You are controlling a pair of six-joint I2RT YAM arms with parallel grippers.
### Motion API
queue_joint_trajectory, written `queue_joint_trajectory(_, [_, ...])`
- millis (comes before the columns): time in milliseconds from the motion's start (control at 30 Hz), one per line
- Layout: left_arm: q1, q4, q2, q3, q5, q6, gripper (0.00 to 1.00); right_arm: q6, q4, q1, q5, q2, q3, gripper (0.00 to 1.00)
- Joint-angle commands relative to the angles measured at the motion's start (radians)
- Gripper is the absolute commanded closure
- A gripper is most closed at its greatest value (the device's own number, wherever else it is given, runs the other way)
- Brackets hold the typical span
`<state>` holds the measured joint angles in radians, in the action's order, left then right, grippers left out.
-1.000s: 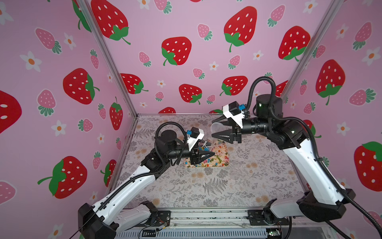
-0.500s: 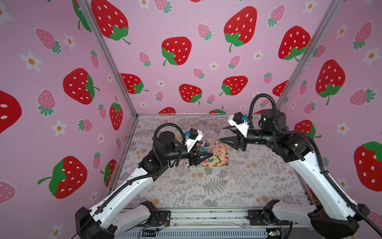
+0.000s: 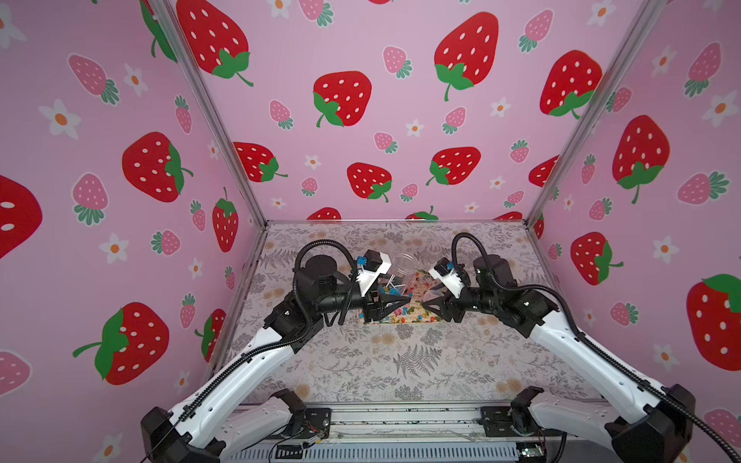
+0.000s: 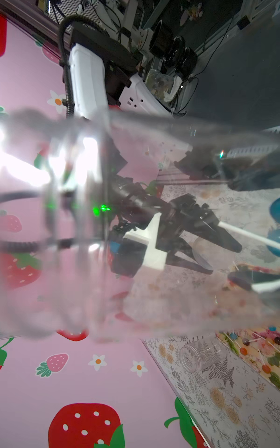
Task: Pour the candies out of the jar
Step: Place the lid at the center of the board.
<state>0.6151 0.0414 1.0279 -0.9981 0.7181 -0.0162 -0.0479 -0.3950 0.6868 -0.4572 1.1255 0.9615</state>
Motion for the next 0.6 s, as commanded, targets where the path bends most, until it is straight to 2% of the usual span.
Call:
queue_joint_trajectory(0, [-0.009, 0.005, -0.008, -0.062, 0.004, -0.034, 0.57, 0.047, 0.09, 0.021, 0.07, -0.017, -0.076, 0.44])
queue_joint_trajectory(367, [-0.014, 0.006, -0.013, -0.057, -0.001, -0.034, 0.57, 0.205, 0.299, 0.126, 0.271, 0.036, -0.351, 0.44])
queue_joint_trajectory(567, [-0.013, 0.005, -0.008, -0.059, 0.004, -0.031, 0.57, 0.247, 0.368, 0.167, 0.352, 0.134, -0.406, 0.44])
